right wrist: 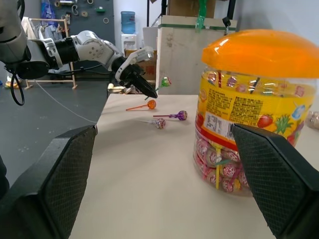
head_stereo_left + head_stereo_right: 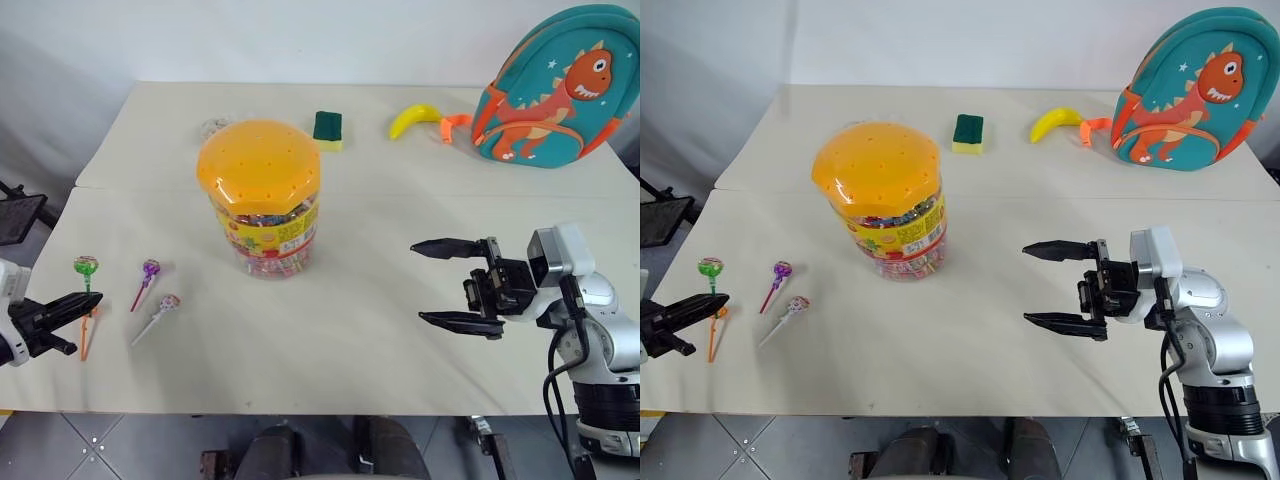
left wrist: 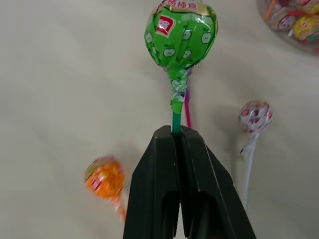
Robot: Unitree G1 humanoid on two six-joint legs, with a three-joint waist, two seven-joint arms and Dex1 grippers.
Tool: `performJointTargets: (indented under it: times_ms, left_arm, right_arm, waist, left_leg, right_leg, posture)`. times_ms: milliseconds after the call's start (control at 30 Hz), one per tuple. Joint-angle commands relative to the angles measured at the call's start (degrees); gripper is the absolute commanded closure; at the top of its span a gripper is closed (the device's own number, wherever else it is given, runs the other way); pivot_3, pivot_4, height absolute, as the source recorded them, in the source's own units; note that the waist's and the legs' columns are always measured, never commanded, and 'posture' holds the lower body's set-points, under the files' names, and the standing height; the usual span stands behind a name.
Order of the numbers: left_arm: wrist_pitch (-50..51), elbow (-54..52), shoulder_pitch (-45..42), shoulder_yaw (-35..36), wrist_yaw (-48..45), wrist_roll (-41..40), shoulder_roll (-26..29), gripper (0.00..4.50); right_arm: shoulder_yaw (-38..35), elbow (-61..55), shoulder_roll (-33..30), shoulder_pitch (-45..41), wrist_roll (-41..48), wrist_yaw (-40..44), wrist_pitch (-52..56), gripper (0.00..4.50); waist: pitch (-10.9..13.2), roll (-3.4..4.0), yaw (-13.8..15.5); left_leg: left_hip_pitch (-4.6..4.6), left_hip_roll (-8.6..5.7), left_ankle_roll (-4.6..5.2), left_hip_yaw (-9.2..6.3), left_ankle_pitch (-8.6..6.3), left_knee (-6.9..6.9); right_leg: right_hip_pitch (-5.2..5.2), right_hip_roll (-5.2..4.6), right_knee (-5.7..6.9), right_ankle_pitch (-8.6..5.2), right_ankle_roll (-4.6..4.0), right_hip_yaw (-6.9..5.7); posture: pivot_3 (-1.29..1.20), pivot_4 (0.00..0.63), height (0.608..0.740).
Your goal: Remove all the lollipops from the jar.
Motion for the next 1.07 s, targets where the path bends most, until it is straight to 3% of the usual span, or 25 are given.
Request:
performJointTargets:
  times_ms: [33,167,367,567,733,867,1067]
  left_arm:
    - [2.7,0.9,-1.2,-0.1,1.1,-0.8,1.4,4.01]
    - [4.3,0.5,-1.4,-0.2,0.2,-1.6,2.0,2.93]
    - [-1.2,-2.0,0.1,3.9,-7.9,-5.1,2.2,1.09]
    - [-10.3,-6.8,7.5,8.2,-18.5,-6.2,1.6,1.09]
    - [-22.5,-10.9,15.4,10.9,-25.2,-3.4,-1.6,1.09]
    - [-33.9,-9.3,15.6,9.4,-21.9,0.3,-6.6,1.09]
    - [-37.4,-10.0,11.4,5.6,-16.2,-0.2,-10.7,1.09]
  right_arm:
    - [-0.7,-1.0,-0.1,-0.3,0.4,0.4,-0.3,0.00]
    - [-1.7,-1.0,-1.0,0.6,0.6,0.4,0.1,0.00]
    - [-4.8,0.2,-3.2,3.0,1.8,2.4,0.1,0.00]
    - [-6.6,2.0,-5.5,4.1,2.7,4.7,1.7,0.00]
    - [-8.0,4.3,-6.0,5.8,-1.8,8.0,-6.6,0.00]
    - [-9.3,5.4,-6.9,10.8,-8.1,5.4,-13.3,0.00]
    - [-10.8,3.5,-4.9,15.9,-8.7,3.2,-18.3,0.00]
  waist:
    - [0.0,0.00,-0.2]
    - [0.0,0.00,-0.3]
    - [0.0,0.00,-0.2]
    - [0.0,0.06,-0.3]
    - [0.0,0.09,-0.3]
    - [0.0,0.17,0.0]
    - [0.0,0.16,0.9]
  left_leg:
    - [0.00,0.00,0.00,0.00,0.00,0.00]
    - [0.00,0.01,-0.01,0.00,0.00,0.00]
    - [0.00,0.01,-0.01,0.00,-0.01,0.01]
    - [0.00,0.01,-0.01,0.00,-0.01,0.00]
    - [0.01,0.04,-0.02,0.00,-0.01,0.00]
    - [0.01,0.04,-0.01,0.04,-0.04,-0.05]
    - [0.07,0.02,0.03,0.04,-0.01,0.06]
  right_leg:
    - [-0.01,0.01,0.00,0.00,0.00,0.00]
    - [-0.02,0.03,0.02,0.00,0.00,-0.01]
    - [0.00,0.02,-0.01,0.00,0.00,-0.03]
    - [0.00,-0.01,-0.07,-0.01,-0.01,-0.01]
    - [0.03,-0.01,-0.35,-0.02,-0.04,-0.02]
    - [0.04,0.00,-0.43,-0.02,-0.04,-0.04]
    - [0.16,-0.04,-0.36,0.02,0.02,-0.03]
  posture:
    - [0.00,0.150,0.740]
    - [0.00,0.150,0.740]
    - [0.00,0.150,0.740]
    - [0.00,0.150,0.740]
    - [0.00,0.150,0.740]
    - [0.00,0.150,0.740]
    - [0.00,0.150,0.740]
